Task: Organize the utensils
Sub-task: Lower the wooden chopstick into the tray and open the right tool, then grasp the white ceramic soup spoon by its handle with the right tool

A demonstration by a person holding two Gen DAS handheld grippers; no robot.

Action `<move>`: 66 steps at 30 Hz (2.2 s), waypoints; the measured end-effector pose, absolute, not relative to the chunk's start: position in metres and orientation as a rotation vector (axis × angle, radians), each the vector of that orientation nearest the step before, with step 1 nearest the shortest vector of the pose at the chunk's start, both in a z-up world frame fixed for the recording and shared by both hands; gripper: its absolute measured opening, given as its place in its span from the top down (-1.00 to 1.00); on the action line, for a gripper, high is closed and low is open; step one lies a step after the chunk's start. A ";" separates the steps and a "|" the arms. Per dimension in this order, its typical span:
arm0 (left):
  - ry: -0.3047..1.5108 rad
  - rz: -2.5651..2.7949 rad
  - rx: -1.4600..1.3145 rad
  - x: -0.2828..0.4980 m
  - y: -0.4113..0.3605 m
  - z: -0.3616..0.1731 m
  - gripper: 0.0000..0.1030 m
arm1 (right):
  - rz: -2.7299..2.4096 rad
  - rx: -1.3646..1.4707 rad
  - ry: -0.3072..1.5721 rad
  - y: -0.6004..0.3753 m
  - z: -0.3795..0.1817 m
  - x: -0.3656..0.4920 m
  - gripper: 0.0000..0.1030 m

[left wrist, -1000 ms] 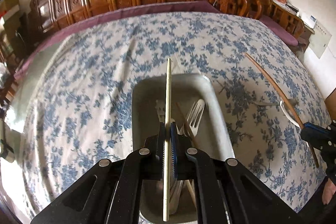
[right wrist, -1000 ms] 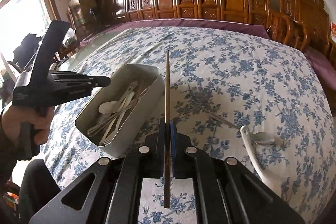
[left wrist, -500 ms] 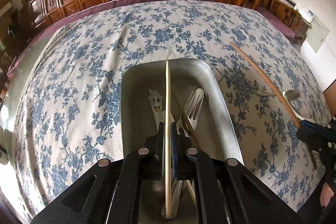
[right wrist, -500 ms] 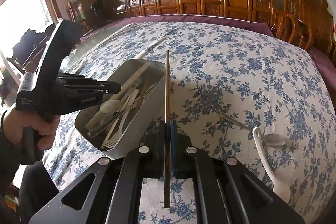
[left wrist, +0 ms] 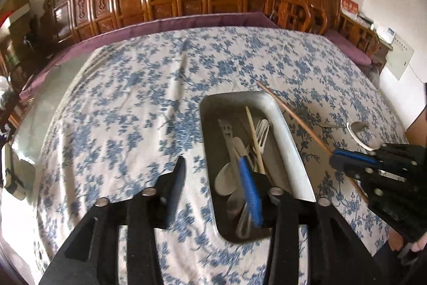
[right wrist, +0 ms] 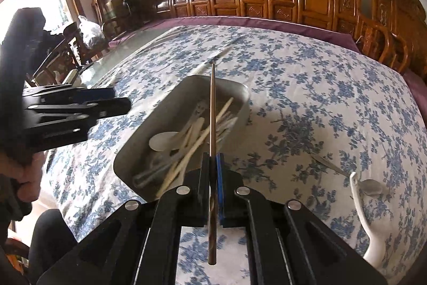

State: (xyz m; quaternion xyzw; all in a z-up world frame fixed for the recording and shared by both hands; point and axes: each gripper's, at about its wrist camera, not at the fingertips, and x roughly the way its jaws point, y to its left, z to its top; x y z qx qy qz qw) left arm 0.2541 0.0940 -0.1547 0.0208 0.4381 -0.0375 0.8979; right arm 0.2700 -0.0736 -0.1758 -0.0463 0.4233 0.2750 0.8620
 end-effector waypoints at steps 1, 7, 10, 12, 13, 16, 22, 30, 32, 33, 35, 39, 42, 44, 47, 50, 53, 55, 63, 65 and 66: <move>0.897 -0.070 0.043 0.249 0.098 -0.152 -0.03 | 0.577 -0.102 0.889 -0.069 -0.176 0.270 0.88; 0.842 -0.028 0.005 0.228 0.120 -0.141 -0.41 | 0.581 -0.120 0.903 -0.046 -0.181 0.274 0.88; 0.829 -0.024 -0.025 0.223 0.129 -0.138 -0.42 | 0.581 -0.132 0.909 -0.036 -0.184 0.276 0.88; 0.823 -0.018 -0.033 0.220 0.133 -0.137 -0.42 | 0.580 -0.137 0.917 -0.028 -0.187 0.278 0.88; 0.819 -0.015 -0.033 0.219 0.135 -0.136 -0.42 | 0.579 -0.139 0.921 -0.025 -0.189 0.278 0.88; 0.811 -0.003 -0.001 0.216 0.136 -0.135 -0.42 | 0.569 -0.128 0.939 -0.016 -0.195 0.281 0.88; 0.803 0.009 -0.020 0.210 0.147 -0.132 -0.42 | 0.546 -0.094 0.986 -0.005 -0.209 0.286 0.88; 0.816 0.017 -0.030 0.210 0.153 -0.136 -0.42 | 0.563 -0.099 1.016 0.005 -0.223 0.286 0.85; 0.817 0.013 -0.037 0.210 0.153 -0.136 -0.42 | 0.573 -0.099 1.010 0.006 -0.222 0.285 0.83; 0.818 0.013 -0.035 0.210 0.153 -0.137 -0.42 | 0.573 -0.100 1.010 0.006 -0.222 0.285 0.82; 0.819 0.010 -0.032 0.209 0.153 -0.138 -0.42 | 0.576 -0.096 1.008 0.004 -0.220 0.286 0.82; 0.819 0.004 -0.026 0.208 0.150 -0.139 -0.42 | 0.584 -0.089 0.984 0.001 -0.213 0.289 0.82; 0.824 0.001 -0.018 0.208 0.147 -0.142 -0.42 | 0.598 -0.108 0.966 0.001 -0.208 0.291 0.82; 0.826 -0.001 -0.016 0.208 0.145 -0.142 -0.42 | 0.600 -0.121 0.959 -0.001 -0.204 0.294 0.82; 0.829 -0.008 -0.010 0.208 0.142 -0.144 -0.42 | 0.591 -0.103 0.943 -0.012 -0.197 0.296 0.80; 0.832 -0.019 0.000 0.206 0.136 -0.145 -0.42 | 0.572 -0.082 0.915 -0.032 -0.185 0.294 0.79; 0.836 -0.032 0.011 0.205 0.128 -0.147 -0.42 | 0.546 -0.062 0.888 -0.058 -0.172 0.290 0.79; 0.840 -0.045 0.023 0.204 0.121 -0.150 -0.42 | 0.524 -0.052 0.866 -0.078 -0.163 0.285 0.78; 0.831 -0.097 0.056 0.197 0.090 -0.148 -0.42 | 0.405 -0.106 0.835 -0.172 -0.146 0.260 0.34; 0.835 -0.114 0.077 0.197 0.078 -0.149 -0.42 | 0.364 -0.116 0.864 -0.200 -0.151 0.259 0.34; 0.839 -0.123 0.088 0.196 0.070 -0.150 -0.42 | 0.351 -0.129 0.871 -0.211 -0.152 0.258 0.34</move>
